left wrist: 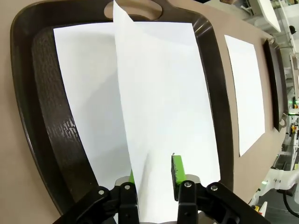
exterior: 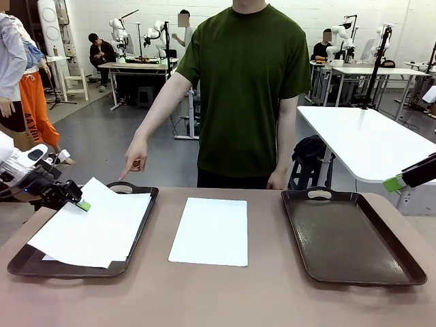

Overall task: Sort the A4 documents.
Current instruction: Place the A4 Paper in the designated Handle tray, then receive the A4 Paper.

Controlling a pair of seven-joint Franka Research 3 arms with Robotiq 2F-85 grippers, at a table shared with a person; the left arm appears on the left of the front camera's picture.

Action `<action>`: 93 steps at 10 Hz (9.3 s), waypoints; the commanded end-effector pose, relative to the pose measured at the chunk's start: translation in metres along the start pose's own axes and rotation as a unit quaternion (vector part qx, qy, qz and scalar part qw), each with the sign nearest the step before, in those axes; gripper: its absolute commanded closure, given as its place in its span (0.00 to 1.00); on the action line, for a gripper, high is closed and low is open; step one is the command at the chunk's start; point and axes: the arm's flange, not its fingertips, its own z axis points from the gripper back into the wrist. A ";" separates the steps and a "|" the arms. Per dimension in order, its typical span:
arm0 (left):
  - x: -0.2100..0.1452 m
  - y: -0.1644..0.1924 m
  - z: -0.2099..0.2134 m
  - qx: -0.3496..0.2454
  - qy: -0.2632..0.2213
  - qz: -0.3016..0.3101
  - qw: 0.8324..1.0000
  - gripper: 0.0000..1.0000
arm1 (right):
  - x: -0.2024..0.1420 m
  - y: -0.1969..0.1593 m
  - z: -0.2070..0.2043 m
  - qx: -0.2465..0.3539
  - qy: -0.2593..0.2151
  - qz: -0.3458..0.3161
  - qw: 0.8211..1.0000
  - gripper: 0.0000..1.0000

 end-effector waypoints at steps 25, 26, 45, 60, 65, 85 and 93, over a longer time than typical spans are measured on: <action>0.047 -0.051 0.035 0.005 -0.023 -0.136 0.990 0.00 | 0.000 -0.001 -0.002 0.010 -0.004 -0.001 1.000 0.00; 0.061 -0.090 0.051 -0.045 -0.074 -0.193 0.977 0.00 | 0.000 -0.001 -0.002 0.010 -0.004 -0.001 1.000 0.00; 0.073 -0.234 0.098 -0.035 -0.048 -0.414 0.908 0.00 | 0.000 -0.001 -0.002 0.010 -0.004 -0.001 1.000 0.00; 0.070 -0.233 0.095 -0.054 -0.053 -0.422 0.904 0.00 | 0.000 -0.001 -0.002 0.010 -0.004 -0.001 1.000 0.00; 0.070 -0.233 0.095 -0.054 -0.053 -0.422 0.904 0.00 | 0.000 -0.001 -0.002 0.010 -0.004 -0.001 1.000 0.00; 0.070 -0.233 0.095 -0.054 -0.053 -0.422 0.904 0.00 | 0.000 -0.001 -0.002 0.010 -0.004 -0.001 1.000 0.00; 0.070 -0.233 0.095 -0.054 -0.053 -0.422 0.904 0.00 | 0.000 -0.001 -0.002 0.010 -0.004 -0.001 1.000 0.00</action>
